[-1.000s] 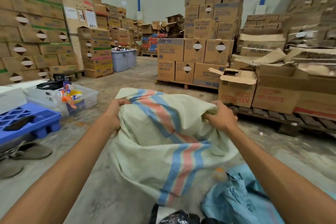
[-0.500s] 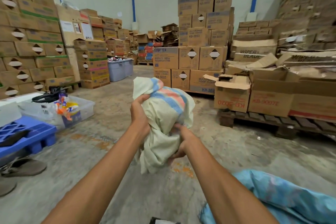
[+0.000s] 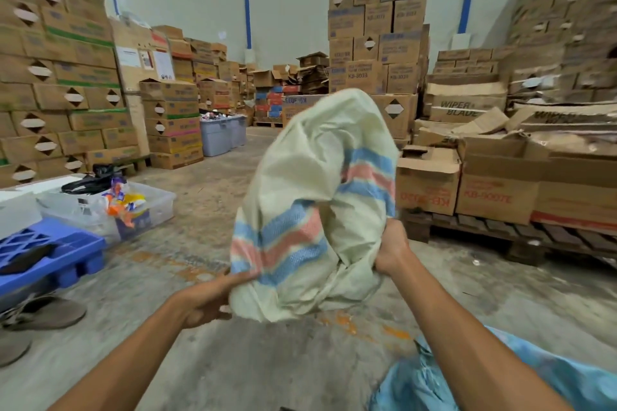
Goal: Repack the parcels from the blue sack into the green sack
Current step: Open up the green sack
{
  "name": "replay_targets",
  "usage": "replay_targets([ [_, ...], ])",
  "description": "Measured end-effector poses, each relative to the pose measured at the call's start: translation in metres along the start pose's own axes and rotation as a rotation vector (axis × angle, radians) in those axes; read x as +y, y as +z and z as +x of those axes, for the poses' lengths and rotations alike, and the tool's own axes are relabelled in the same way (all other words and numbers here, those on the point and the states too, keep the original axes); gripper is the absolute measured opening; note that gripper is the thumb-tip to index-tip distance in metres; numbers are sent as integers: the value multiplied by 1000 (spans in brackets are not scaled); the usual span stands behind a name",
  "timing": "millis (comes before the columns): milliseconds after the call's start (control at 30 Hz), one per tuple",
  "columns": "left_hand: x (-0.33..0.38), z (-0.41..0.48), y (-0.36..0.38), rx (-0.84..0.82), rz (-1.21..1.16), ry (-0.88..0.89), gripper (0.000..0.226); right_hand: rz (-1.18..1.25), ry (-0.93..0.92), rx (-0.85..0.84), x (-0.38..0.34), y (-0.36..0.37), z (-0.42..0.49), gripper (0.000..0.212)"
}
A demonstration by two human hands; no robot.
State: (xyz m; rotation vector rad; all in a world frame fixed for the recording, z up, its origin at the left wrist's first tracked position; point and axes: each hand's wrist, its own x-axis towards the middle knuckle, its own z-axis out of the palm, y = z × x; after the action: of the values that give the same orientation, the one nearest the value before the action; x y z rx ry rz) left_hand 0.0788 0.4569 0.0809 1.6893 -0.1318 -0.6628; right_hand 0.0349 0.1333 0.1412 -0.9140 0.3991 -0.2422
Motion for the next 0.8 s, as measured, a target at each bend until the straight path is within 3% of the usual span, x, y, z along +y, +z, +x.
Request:
replay_targets([
  [67,13,-5,-7,-104,-323,93,111,-93,27,-82,-13,11,-20,45],
  [133,40,-16,-4,-181,-536,139,87,-166,-33,-83,-23,25,-29,40],
  [200,70,-24,-5,-91,-596,248,67,-244,-88,-61,-32,38,-27,38],
  [300,113,-28,-21,26,-671,437,74,-342,-134,93,-38,48,-10,42],
  [400,135,-35,-27,65,-515,464,81,-346,-184,171,-41,58,-18,30],
  [500,141,-39,-11,16,-178,345,94,-391,-189,51,-39,64,-23,28],
  [567,142,-38,3,153,39,251,88,-532,-192,-117,-38,66,-30,41],
  [667,134,-21,19,326,147,238,30,-867,-321,-336,-36,66,-41,72],
  [733,127,-8,20,333,1,185,23,-1258,-556,-208,-25,61,-31,114],
  [800,125,-7,15,256,-182,197,19,-1542,-728,117,-4,45,-28,127],
])
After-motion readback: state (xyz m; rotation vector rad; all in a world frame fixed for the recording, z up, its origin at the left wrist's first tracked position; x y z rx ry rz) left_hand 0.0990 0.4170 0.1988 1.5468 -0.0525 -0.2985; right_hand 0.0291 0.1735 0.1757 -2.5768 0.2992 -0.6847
